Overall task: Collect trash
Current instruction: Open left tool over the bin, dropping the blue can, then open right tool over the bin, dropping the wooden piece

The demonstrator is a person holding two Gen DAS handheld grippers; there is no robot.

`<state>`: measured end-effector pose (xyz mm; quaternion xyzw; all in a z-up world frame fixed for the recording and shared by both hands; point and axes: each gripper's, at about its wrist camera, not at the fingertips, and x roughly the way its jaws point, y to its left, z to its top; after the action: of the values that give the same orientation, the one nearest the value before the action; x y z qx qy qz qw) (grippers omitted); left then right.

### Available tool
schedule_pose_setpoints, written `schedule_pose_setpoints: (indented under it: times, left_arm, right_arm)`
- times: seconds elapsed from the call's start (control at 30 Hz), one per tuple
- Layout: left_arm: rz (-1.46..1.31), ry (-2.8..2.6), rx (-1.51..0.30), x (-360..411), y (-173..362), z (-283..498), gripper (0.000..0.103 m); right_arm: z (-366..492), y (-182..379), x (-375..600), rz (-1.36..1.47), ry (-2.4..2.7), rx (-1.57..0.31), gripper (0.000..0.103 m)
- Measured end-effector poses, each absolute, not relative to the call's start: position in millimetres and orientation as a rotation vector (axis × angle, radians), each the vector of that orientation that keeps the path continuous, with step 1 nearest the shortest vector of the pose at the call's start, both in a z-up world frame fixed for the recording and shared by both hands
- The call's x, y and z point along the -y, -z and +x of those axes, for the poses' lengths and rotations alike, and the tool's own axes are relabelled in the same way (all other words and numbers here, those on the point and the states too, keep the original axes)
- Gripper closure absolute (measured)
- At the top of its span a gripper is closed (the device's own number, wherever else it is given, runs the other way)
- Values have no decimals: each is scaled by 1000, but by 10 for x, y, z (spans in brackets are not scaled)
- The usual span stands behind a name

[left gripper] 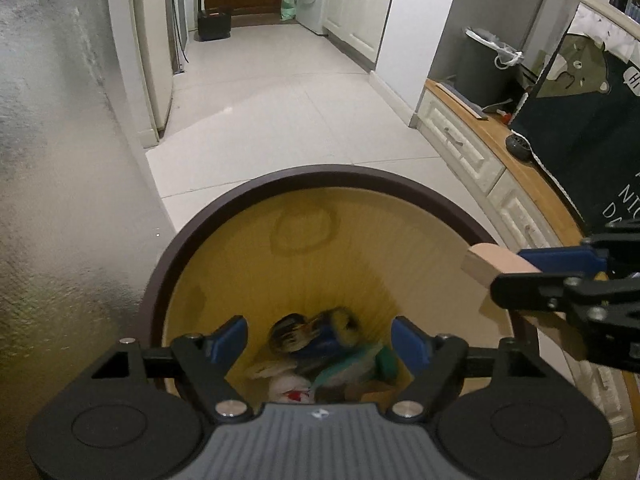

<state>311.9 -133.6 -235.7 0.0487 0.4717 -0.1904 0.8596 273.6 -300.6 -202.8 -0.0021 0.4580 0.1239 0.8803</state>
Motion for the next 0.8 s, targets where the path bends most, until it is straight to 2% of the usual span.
schedule_pose_setpoints:
  times: [0.07,0.43,0.47,0.57,0.67,0.8]
  left_arm:
    - [118,398,-986,1330,2319,3084,19]
    - [161,366,-993,1161,2193,2885,15]
    - [161,358,-996,1145,2195,2866,13]
    - [143,339,-1006,1081,2196,2841,8]
    - [118,322,-1009,1036,2178,2823,3]
    - [110,320,-1022,1026,2155,2795,0]
  right_arm:
    - [2759,2051,2985,-4,-258,-960,78]
    - [2859,2095,2894,18,-277,-993,76]
    - [2867,2093,2891,23,-280,-993,75]
    - [2866,2082,2860,16,-294,-994,57]
    - [2825,2064,2823,-15,-292,-996,55]
    - [2762,2065,2833,-25,-295,-1016,47]
